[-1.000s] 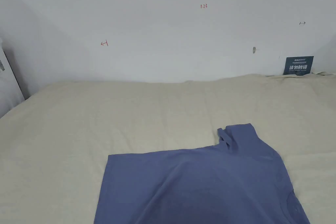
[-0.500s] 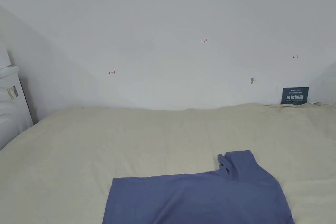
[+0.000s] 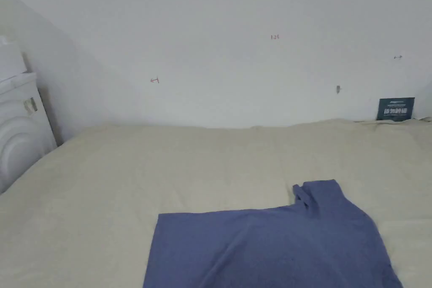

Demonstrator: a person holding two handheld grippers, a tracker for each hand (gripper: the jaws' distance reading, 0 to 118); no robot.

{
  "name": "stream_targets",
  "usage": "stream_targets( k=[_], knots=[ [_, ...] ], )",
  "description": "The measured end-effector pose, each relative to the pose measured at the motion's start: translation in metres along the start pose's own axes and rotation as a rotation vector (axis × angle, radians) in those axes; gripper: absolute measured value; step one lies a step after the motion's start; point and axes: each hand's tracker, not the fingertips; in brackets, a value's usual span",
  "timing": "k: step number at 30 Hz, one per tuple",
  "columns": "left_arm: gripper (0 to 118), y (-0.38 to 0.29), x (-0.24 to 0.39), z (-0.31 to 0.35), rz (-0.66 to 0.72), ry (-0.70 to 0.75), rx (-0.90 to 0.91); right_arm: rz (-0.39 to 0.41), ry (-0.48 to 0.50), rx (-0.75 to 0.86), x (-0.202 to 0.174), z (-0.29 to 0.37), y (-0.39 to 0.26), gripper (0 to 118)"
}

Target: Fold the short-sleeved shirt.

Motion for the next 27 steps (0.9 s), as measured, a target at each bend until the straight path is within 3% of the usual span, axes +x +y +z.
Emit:
stream_targets(
  k=[9,10,13,14,15,22,24,26,27],
  knots=[
    [3,-0.019,-0.035,-0.022,0.005,0.116,-0.099,-0.016,0.047,-0.048,-0.004,-0.006,-0.014,0],
    [12,-0.025,-0.036,-0.027,0.001,0.144,-0.125,-0.015,0.048,-0.056,-0.005,-0.007,-0.016,0],
    [79,-0.045,-0.041,-0.050,-0.012,0.186,-0.179,-0.023,0.059,-0.077,-0.005,-0.011,-0.018,0],
    [93,-0.051,-0.043,-0.058,-0.013,0.185,-0.198,-0.028,0.069,-0.085,-0.005,-0.012,-0.019,0],
    [95,-0.060,-0.044,-0.065,-0.011,0.184,-0.218,-0.027,0.074,-0.095,-0.004,-0.013,-0.019,0],
    [89,-0.087,-0.060,-0.108,-0.016,0.173,-0.254,-0.014,0.056,-0.119,-0.006,-0.016,-0.016,0],
    [62,-0.086,-0.063,-0.114,0.011,0.149,-0.241,-0.019,0.053,-0.123,-0.003,-0.017,-0.016,0],
    [19,-0.087,-0.063,-0.119,0.010,0.152,-0.240,-0.026,0.040,-0.129,-0.001,-0.017,-0.018,0],
    [18,-0.088,-0.061,-0.120,0.006,0.149,-0.250,-0.031,0.037,-0.131,0.000,-0.016,-0.018,0]
  ],
)
